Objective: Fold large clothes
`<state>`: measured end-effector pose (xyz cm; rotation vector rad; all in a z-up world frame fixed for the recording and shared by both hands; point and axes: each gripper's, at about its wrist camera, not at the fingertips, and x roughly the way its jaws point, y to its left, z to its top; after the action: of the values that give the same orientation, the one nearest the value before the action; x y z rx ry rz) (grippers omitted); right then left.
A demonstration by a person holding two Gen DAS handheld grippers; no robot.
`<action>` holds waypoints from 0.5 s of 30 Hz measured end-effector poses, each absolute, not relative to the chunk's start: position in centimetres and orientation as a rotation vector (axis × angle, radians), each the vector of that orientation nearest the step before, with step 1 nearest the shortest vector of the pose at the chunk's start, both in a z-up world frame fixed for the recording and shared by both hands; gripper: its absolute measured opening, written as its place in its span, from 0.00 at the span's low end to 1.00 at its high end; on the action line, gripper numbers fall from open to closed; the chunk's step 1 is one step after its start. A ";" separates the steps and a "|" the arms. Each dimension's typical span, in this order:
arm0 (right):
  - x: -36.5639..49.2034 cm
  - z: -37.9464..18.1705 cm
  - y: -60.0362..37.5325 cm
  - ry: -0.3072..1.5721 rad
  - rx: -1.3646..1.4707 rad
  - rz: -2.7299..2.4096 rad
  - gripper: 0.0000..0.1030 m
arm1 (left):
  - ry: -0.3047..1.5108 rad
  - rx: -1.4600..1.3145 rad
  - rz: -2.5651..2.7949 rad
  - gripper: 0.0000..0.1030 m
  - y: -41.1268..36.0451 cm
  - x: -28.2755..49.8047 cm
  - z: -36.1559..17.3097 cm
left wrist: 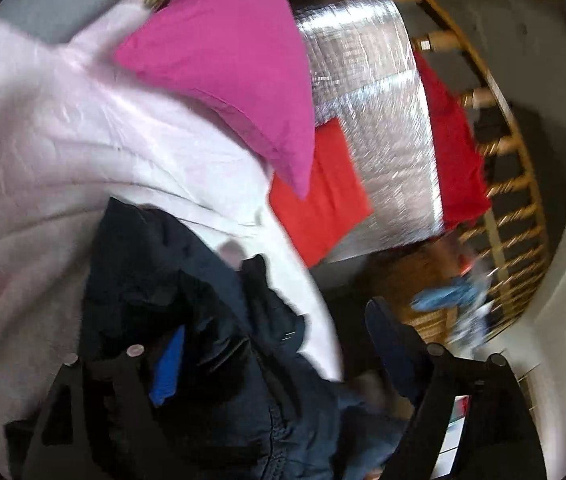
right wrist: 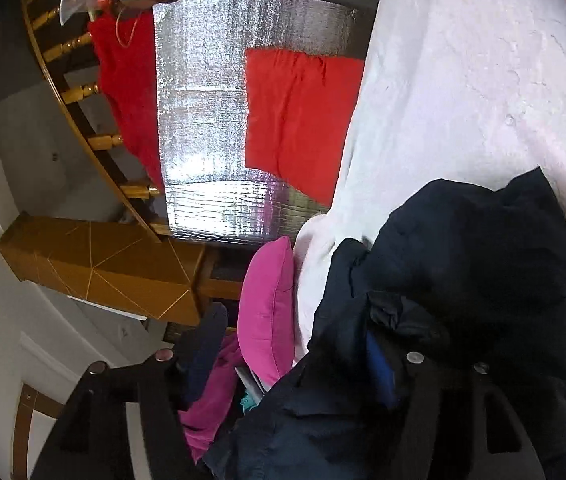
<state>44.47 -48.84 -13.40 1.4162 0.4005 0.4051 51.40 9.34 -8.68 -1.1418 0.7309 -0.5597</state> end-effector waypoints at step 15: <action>44.6 -10.6 -48.6 0.761 1.249 0.471 0.74 | 0.830 -1.084 -0.430 0.83 7.9 52.6 -10.4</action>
<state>44.62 -48.62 -10.57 1.2490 0.7605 0.4709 52.61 7.86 -10.44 -1.0844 0.8297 -0.4304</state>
